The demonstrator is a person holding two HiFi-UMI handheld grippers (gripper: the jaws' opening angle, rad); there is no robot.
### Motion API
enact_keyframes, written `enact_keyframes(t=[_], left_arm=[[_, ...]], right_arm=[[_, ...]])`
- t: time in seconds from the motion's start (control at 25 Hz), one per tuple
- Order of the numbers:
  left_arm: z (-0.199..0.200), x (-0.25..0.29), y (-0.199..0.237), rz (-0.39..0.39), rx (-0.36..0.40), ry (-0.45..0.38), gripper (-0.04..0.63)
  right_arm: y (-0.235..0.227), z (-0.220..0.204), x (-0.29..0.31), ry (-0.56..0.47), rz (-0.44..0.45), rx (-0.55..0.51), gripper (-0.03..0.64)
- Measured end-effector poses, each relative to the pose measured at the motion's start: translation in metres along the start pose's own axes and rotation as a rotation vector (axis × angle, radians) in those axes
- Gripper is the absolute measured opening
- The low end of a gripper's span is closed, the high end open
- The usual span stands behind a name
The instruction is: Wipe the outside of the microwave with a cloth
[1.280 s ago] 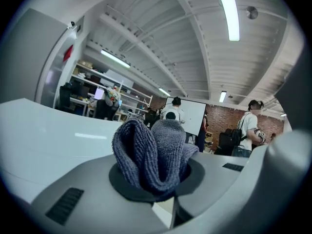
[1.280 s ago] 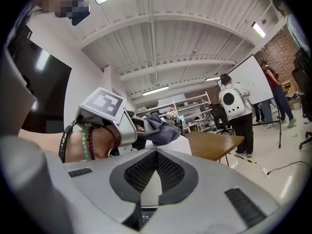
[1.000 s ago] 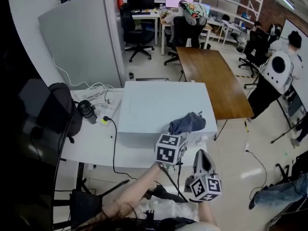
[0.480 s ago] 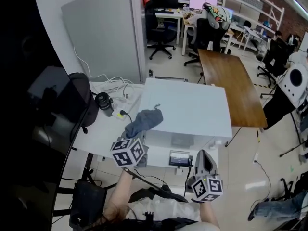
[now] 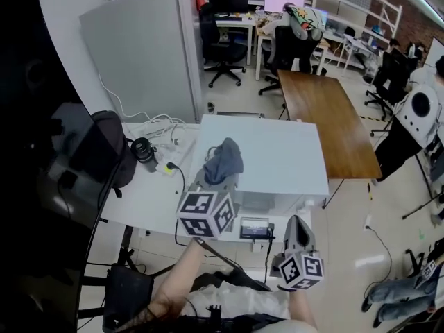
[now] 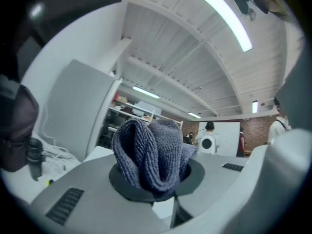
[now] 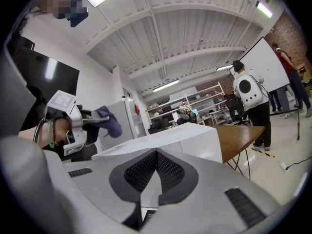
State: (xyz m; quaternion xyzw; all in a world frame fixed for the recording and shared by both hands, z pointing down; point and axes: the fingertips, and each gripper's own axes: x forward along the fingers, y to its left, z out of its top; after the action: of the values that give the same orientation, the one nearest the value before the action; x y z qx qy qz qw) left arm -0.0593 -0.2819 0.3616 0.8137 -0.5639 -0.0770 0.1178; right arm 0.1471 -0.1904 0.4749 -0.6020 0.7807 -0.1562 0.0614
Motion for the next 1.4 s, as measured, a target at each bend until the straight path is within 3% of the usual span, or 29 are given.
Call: enact_keyframes(t=[0.12, 0.24, 0.36, 0.44, 0.68, 0.92, 1.16, 1.4], left_arm=[[-0.003, 0.055, -0.073, -0.184, 0.04, 0.028, 0.055], [-0.03, 0.102, -0.136, -0.326, 0.037, 0.134, 0.055], [-0.069, 0.134, -0.173, -0.399, 0.002, 0.276, 0.055], [-0.09, 0.146, -0.178, -0.395, 0.008, 0.343, 0.055], [-0.106, 0.152, -0.138, -0.28, 0.091, 0.378, 0.055], [-0.082, 0.126, -0.06, -0.112, 0.156, 0.333, 0.055], [-0.052, 0.085, 0.053, 0.156, 0.17, 0.24, 0.055], [-0.033, 0.041, 0.15, 0.376, 0.107, 0.175, 0.055]], right_arm=[[-0.015, 0.002, -0.006, -0.019, -0.039, 0.009, 0.023], [-0.029, 0.007, -0.013, -0.042, -0.083, 0.017, 0.023], [-0.044, 0.015, -0.021, -0.067, -0.127, 0.019, 0.023], [-0.054, 0.02, -0.028, -0.085, -0.154, 0.025, 0.023], [-0.074, 0.026, -0.038, -0.095, -0.194, 0.038, 0.023], [-0.055, 0.022, -0.018, -0.064, -0.125, 0.036, 0.023], [-0.021, 0.013, 0.004, -0.026, -0.028, 0.028, 0.023], [0.004, -0.006, 0.028, 0.002, 0.037, 0.026, 0.023]])
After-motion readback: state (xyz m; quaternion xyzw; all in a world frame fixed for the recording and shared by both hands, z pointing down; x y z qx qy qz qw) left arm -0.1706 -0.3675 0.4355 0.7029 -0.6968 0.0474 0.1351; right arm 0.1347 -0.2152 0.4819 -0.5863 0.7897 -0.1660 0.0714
